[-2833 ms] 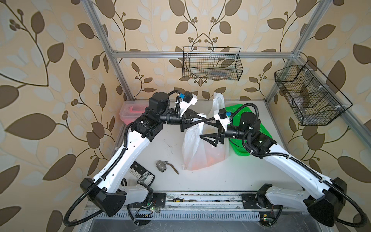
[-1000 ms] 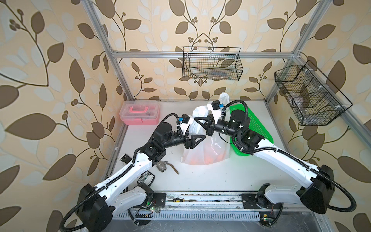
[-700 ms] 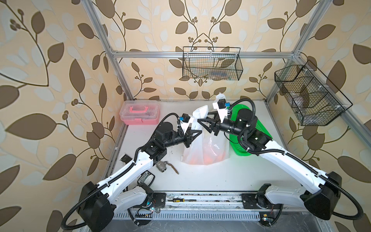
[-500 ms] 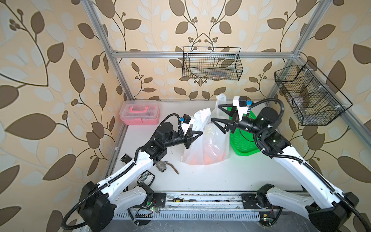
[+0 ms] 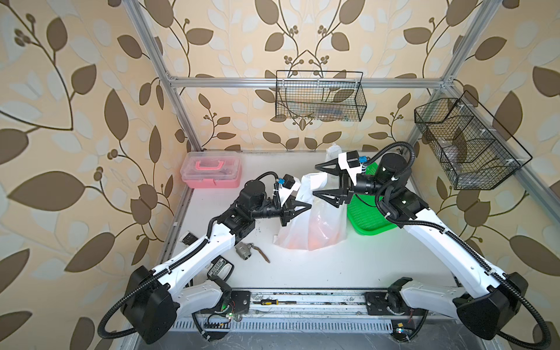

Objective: Place the oranges into plastic bags & tie knots
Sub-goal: Adjust the plastic bag at the center of the board.

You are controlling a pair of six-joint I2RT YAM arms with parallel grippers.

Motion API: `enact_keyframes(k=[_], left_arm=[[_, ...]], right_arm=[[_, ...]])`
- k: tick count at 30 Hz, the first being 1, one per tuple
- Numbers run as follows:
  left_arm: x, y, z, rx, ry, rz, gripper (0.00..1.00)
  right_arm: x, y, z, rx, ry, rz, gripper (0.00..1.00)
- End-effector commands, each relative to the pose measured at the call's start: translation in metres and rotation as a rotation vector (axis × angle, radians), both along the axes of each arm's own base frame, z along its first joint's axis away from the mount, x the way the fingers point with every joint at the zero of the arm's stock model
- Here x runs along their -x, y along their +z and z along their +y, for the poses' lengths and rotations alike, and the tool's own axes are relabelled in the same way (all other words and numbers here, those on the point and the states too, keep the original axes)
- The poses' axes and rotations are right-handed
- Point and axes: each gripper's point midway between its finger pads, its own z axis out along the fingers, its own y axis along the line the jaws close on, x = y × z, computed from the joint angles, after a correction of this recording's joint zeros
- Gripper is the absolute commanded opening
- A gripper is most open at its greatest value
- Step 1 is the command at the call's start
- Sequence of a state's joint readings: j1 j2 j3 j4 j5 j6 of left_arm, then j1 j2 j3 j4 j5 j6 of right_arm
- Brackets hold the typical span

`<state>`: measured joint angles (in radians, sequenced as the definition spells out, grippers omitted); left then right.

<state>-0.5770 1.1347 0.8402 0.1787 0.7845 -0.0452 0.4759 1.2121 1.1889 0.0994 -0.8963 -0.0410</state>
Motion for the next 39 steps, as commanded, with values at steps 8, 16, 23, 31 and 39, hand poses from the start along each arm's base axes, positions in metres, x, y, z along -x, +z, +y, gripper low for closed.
enact_keyframes(k=[8, 16, 23, 31, 39], left_arm=[[0.001, 0.010, -0.002, 0.011, -0.012, -0.049, 0.09], [-0.017, -0.030, 0.007, -0.042, 0.098, 0.006, 0.40], [-0.015, 0.016, 0.040, -0.021, 0.242, -0.127, 0.84], [-0.005, 0.090, 0.042, 0.012, 0.214, -0.279, 0.99], [-0.017, 0.117, 0.010, 0.072, 0.069, -0.310, 0.96]], right_arm=[[0.009, 0.025, -0.001, -0.029, 0.027, -0.078, 0.00], [-0.001, 0.055, -0.011, -0.080, -0.093, -0.070, 0.00], [-0.012, 0.040, -0.010, -0.036, -0.132, -0.024, 0.00], [-0.014, 0.029, 0.002, -0.017, -0.109, 0.003, 0.00], [-0.012, 0.030, 0.008, -0.022, -0.101, 0.008, 0.00]])
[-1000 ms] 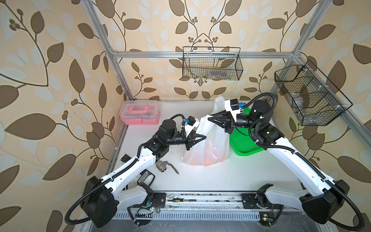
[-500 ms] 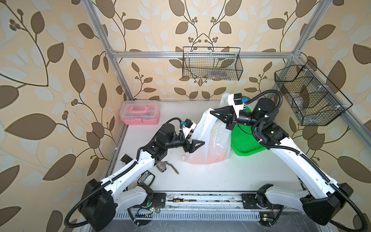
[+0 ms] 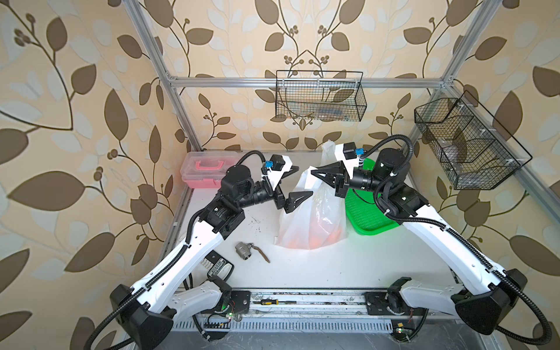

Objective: Place the oranges into plastic bags & tie knots
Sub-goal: Adjust the plastic bag at the center of the board.

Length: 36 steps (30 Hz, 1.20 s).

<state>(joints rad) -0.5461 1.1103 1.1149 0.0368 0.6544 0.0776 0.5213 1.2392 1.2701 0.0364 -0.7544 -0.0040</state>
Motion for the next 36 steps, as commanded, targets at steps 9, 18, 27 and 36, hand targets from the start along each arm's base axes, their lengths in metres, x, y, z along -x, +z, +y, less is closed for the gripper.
enact_keyframes(k=[9, 18, 27, 36], left_arm=[[0.005, -0.007, -0.019, 0.005, -0.131, 0.002, 0.16], [-0.005, -0.073, -0.012, -0.051, -0.040, 0.136, 0.08], [-0.013, -0.111, -0.011, -0.056, 0.002, 0.211, 0.12], [-0.013, -0.097, 0.006, -0.015, 0.066, 0.154, 0.00]], right_arm=[[-0.012, 0.020, 0.000, -0.015, -0.077, -0.026, 0.00], [-0.025, 0.034, -0.002, -0.025, -0.133, -0.025, 0.00], [-0.029, 0.048, -0.015, -0.064, -0.177, -0.009, 0.00], [-0.043, 0.035, -0.069, -0.049, -0.299, 0.027, 0.50]])
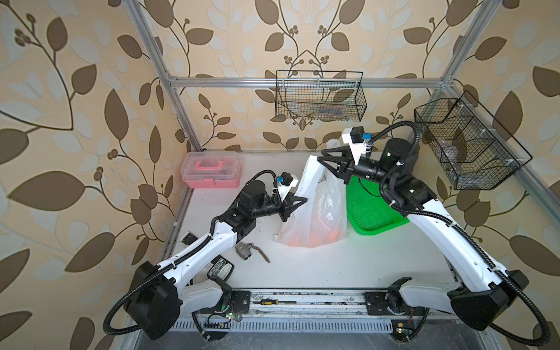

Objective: Place the oranges into plastic bags & tie knots
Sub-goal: Adjust the plastic bag at the center of the board.

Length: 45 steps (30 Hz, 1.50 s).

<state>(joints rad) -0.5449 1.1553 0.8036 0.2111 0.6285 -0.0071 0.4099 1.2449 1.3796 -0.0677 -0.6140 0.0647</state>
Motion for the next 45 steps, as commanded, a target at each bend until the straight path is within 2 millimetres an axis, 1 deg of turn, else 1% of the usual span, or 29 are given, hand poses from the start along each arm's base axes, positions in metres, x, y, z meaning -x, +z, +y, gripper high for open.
enact_keyframes(k=[1, 2, 4, 5, 6, 8, 11, 13, 16, 20, 21, 23, 24, 26, 31, 33, 35, 36, 37, 38, 40, 41, 44, 45], left_arm=[[0.002, 0.027, 0.011, 0.044, 0.035, -0.086, 0.00], [0.002, 0.028, 0.013, 0.044, 0.038, -0.091, 0.00], [0.002, 0.029, 0.013, 0.042, 0.035, -0.089, 0.00], [0.002, 0.029, 0.012, 0.042, 0.035, -0.087, 0.00], [0.001, 0.029, 0.012, 0.042, 0.034, -0.088, 0.00], [0.001, 0.029, 0.012, 0.041, 0.035, -0.087, 0.00], [-0.001, 0.029, 0.012, 0.040, 0.038, -0.086, 0.00], [-0.001, 0.028, 0.012, 0.038, 0.038, -0.081, 0.00], [-0.001, 0.027, 0.012, 0.038, 0.040, -0.076, 0.00], [0.000, 0.027, 0.013, 0.034, 0.046, -0.078, 0.00], [0.000, 0.028, 0.014, 0.035, 0.047, -0.082, 0.00], [-0.001, 0.028, 0.015, 0.036, 0.052, -0.083, 0.00], [-0.001, 0.029, 0.015, 0.035, 0.052, -0.085, 0.00], [-0.002, 0.029, 0.016, 0.034, 0.060, -0.087, 0.00], [-0.002, 0.027, 0.016, 0.032, 0.064, -0.088, 0.00], [-0.002, 0.026, 0.017, 0.032, 0.066, -0.085, 0.00], [-0.002, 0.026, 0.017, 0.032, 0.071, -0.087, 0.00], [-0.002, 0.026, 0.018, 0.032, 0.073, -0.088, 0.00], [-0.002, 0.025, 0.018, 0.032, 0.073, -0.086, 0.00], [-0.002, 0.026, 0.019, 0.032, 0.080, -0.090, 0.00], [-0.002, 0.025, 0.021, 0.032, 0.089, -0.090, 0.00], [-0.002, 0.025, 0.022, 0.032, 0.097, -0.091, 0.00], [-0.004, 0.025, 0.028, 0.033, 0.130, -0.095, 0.00], [-0.006, 0.025, 0.030, 0.035, 0.144, -0.093, 0.02]], right_arm=[[-0.005, 0.002, -0.038, -0.012, -0.097, -0.017, 0.62], [-0.014, -0.006, -0.052, -0.009, -0.146, 0.006, 0.70], [-0.032, -0.026, -0.072, 0.010, -0.234, 0.055, 0.84], [-0.044, -0.039, -0.082, 0.023, -0.297, 0.084, 0.92], [-0.054, -0.051, -0.088, 0.046, -0.344, 0.108, 0.99], [-0.074, -0.077, -0.091, 0.103, -0.400, 0.163, 1.00], [-0.092, -0.107, -0.082, 0.206, -0.433, 0.188, 1.00], [-0.102, -0.119, -0.081, 0.254, -0.472, 0.186, 1.00], [-0.114, -0.128, -0.085, 0.271, -0.508, 0.198, 1.00], [-0.121, -0.143, -0.076, 0.316, -0.486, 0.237, 0.90], [-0.124, -0.147, -0.075, 0.322, -0.487, 0.247, 0.89], [-0.126, -0.150, -0.072, 0.325, -0.480, 0.259, 0.85], [-0.127, -0.151, -0.071, 0.322, -0.473, 0.262, 0.83], [-0.128, -0.150, -0.064, 0.320, -0.453, 0.259, 0.74], [-0.132, -0.143, -0.053, 0.297, -0.426, 0.241, 0.54], [-0.136, -0.141, -0.048, 0.286, -0.418, 0.242, 0.50], [-0.143, -0.140, -0.045, 0.285, -0.419, 0.247, 0.37], [-0.146, -0.141, -0.045, 0.283, -0.422, 0.251, 0.28], [-0.148, -0.140, -0.043, 0.280, -0.418, 0.254, 0.13], [-0.149, -0.138, -0.043, 0.277, -0.419, 0.252, 0.02], [-0.146, -0.130, -0.042, 0.257, -0.406, 0.238, 0.00], [-0.141, -0.121, -0.042, 0.238, -0.397, 0.223, 0.00], [-0.121, -0.098, -0.043, 0.170, -0.351, 0.176, 0.00], [-0.113, -0.089, -0.045, 0.142, -0.335, 0.160, 0.00]])
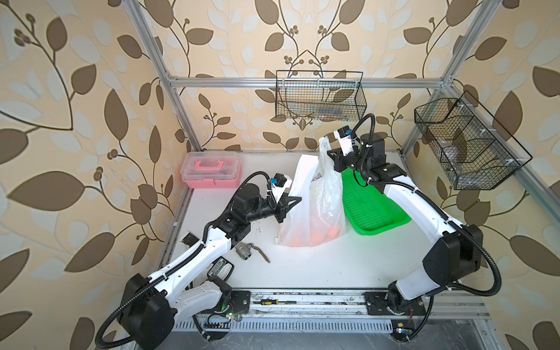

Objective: Place the oranges into plastic bags & tie knots
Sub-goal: Adjust the plastic bag at the center of the board.

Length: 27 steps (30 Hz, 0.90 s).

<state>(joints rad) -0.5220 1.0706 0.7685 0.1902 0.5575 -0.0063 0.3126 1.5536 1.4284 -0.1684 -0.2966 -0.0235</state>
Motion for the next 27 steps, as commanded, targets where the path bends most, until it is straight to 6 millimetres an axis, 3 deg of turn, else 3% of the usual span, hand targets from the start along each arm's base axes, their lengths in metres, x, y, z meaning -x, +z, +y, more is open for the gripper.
enact_keyframes(k=[1, 3, 4, 5, 8, 11, 15, 18, 20, 24, 27], left_arm=[[-0.006, 0.017, 0.012, 0.037, 0.067, -0.058, 0.13], [-0.009, 0.020, 0.018, 0.056, 0.102, -0.052, 0.25], [-0.010, 0.024, 0.022, 0.072, 0.115, -0.053, 0.45], [-0.010, 0.029, 0.025, 0.088, 0.127, -0.055, 0.53], [0.001, 0.053, 0.032, 0.124, 0.132, -0.091, 0.74], [0.019, 0.087, 0.041, 0.150, 0.126, -0.141, 0.84], [0.053, 0.144, 0.050, 0.179, 0.076, -0.222, 0.88], [0.085, 0.185, 0.046, 0.228, -0.056, -0.289, 0.88], [0.092, 0.201, 0.042, 0.243, -0.106, -0.304, 0.88], [0.061, 0.215, 0.038, 0.259, -0.027, -0.232, 0.88], [0.046, 0.220, 0.018, 0.257, -0.097, -0.132, 0.86]], right_arm=[[0.031, 0.045, -0.002, -0.109, 0.075, -0.103, 0.00], [0.046, 0.049, -0.010, -0.171, 0.100, -0.115, 0.00], [0.052, 0.042, -0.014, -0.202, 0.110, -0.100, 0.00], [0.061, 0.039, -0.016, -0.227, 0.124, -0.098, 0.00], [0.085, 0.033, -0.020, -0.267, 0.154, -0.112, 0.00], [0.109, 0.033, -0.021, -0.305, 0.206, -0.144, 0.00], [0.129, 0.030, -0.026, -0.314, 0.221, -0.174, 0.00], [0.142, 0.027, -0.025, -0.330, 0.258, -0.183, 0.00], [0.150, 0.027, -0.023, -0.344, 0.285, -0.192, 0.00], [0.159, 0.026, -0.027, -0.356, 0.272, -0.215, 0.00], [0.163, 0.023, -0.029, -0.354, 0.269, -0.218, 0.00]])
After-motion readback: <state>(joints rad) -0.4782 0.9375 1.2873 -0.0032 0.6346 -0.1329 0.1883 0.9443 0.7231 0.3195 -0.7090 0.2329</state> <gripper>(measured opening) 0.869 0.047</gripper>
